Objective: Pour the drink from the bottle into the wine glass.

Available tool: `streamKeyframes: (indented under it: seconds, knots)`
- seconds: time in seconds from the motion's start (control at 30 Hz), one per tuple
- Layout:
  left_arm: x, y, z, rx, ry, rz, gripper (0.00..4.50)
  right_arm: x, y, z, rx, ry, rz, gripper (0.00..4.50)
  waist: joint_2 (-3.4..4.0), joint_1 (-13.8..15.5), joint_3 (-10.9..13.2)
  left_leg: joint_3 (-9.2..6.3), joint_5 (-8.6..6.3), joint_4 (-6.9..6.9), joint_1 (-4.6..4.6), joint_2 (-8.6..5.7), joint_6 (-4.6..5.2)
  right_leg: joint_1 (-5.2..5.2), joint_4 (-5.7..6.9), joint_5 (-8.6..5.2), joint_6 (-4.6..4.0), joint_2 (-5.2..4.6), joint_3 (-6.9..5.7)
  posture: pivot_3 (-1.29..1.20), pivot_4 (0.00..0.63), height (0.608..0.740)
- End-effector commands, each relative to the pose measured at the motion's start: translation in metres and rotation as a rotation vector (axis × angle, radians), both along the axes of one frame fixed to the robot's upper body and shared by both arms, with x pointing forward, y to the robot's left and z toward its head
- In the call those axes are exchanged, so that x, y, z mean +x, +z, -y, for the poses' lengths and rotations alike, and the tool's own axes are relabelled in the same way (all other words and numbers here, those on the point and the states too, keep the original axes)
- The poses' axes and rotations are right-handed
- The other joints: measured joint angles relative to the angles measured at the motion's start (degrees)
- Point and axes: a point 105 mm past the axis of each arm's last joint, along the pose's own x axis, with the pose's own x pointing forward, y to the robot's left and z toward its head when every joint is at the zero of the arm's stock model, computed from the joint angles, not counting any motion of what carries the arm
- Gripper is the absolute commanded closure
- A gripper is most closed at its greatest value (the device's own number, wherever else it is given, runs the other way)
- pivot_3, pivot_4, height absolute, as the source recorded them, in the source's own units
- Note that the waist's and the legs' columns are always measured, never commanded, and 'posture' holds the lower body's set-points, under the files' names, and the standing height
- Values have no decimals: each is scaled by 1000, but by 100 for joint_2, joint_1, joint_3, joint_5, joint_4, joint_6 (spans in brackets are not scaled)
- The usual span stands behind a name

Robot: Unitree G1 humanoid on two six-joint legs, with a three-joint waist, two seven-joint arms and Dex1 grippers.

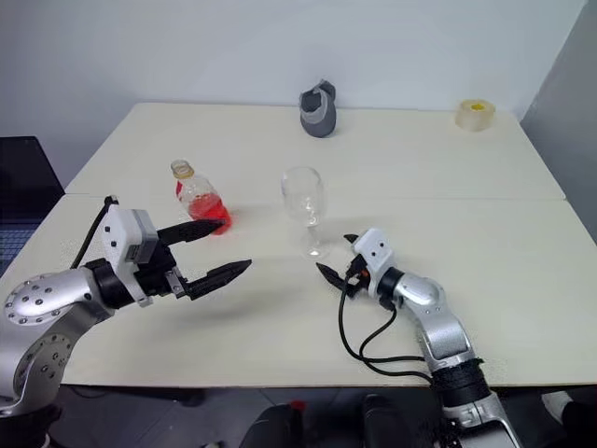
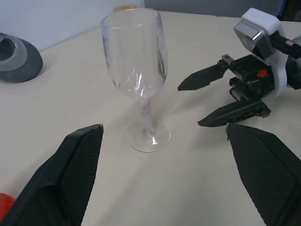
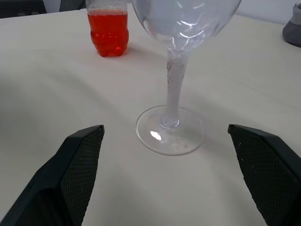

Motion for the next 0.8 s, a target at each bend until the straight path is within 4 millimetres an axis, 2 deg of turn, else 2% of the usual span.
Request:
streamKeyframes:
  seconds: [0.03, 0.17, 0.5, 0.63, 0.8]
  knots:
    - [-7, 19, -4, -5, 33, 79, 0, -8, 24, 9, 25, 9, 58, 8, 0, 2, 0, 0, 0, 0, -1, 0, 0, 0, -1, 0, 0, 0, -1, 0, 150, 740]
    - [-12, 25, -6, -40, 65, 102, 0, -20, 36, 17, 37, 35, 45, 8, -1, 4, 0, 0, 0, 0, -1, 0, 0, 1, -4, 0, 0, -1, 0, 0, 150, 740]
    - [-18, 34, -12, -77, 131, 148, 0, -41, 50, 22, 31, 154, 81, 8, -2, 6, 1, 0, 0, 0, 2, 0, 0, 5, -4, 0, 1, 0, -2, 0, 150, 740]
    - [-15, 25, -19, -82, 203, 147, 0, -49, 70, 22, 80, 212, 111, 8, -2, 6, 1, 0, 0, 0, 2, 0, 0, 4, -4, 0, 1, 0, 0, 0, 150, 740]
    - [1, 4, -47, -110, 448, 192, 0, -61, 92, 27, 100, 300, 89, 8, -4, 18, 0, -1, 0, 1, 2, -2, 0, 8, -7, 0, 0, -1, -2, 0, 150, 740]
